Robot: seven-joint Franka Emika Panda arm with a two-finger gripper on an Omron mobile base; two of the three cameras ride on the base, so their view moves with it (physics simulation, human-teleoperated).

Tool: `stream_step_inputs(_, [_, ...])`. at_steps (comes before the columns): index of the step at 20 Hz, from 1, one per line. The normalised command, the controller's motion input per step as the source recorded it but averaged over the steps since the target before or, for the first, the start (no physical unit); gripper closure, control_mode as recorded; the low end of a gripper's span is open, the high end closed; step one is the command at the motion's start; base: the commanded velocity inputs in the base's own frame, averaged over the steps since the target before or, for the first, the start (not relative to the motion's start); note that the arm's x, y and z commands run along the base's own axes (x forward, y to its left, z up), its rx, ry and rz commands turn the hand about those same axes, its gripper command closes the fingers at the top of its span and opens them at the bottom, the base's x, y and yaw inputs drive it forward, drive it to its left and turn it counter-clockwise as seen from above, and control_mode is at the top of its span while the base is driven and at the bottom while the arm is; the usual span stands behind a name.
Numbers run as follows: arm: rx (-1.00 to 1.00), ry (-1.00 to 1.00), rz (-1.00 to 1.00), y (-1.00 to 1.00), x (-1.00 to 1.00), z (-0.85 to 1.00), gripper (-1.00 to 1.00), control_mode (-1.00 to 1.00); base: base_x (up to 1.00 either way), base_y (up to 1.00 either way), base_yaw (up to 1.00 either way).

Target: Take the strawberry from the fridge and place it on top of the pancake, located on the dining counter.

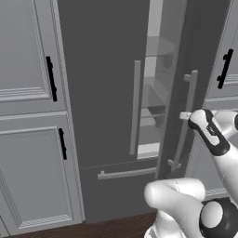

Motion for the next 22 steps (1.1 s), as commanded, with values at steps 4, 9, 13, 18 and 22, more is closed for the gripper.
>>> stream_step_inputs(4, [0.1,0.0,0.0,-1.0,-0.47,-0.03,1.0,-1.0,0.0,0.0,0.0])
stream_step_inputs(9, [0.12,0.0,0.0,-1.0,-0.43,-0.1,1.0,-1.0,0.0,0.0,0.0])
stream_step_inputs(13, [0.15,-0.01,0.0,-1.0,-0.31,-0.22,1.0,-1.0,0.0,0.0,0.0])
stream_step_inputs(18, [0.13,-0.05,0.0,-1.0,-0.27,-0.25,1.0,-1.0,0.0,0.0,0.0])
stream_step_inputs(22, [0.15,-0.06,-0.01,-1.0,-0.21,-0.32,1.0,-1.0,0.0,0.0,0.0])
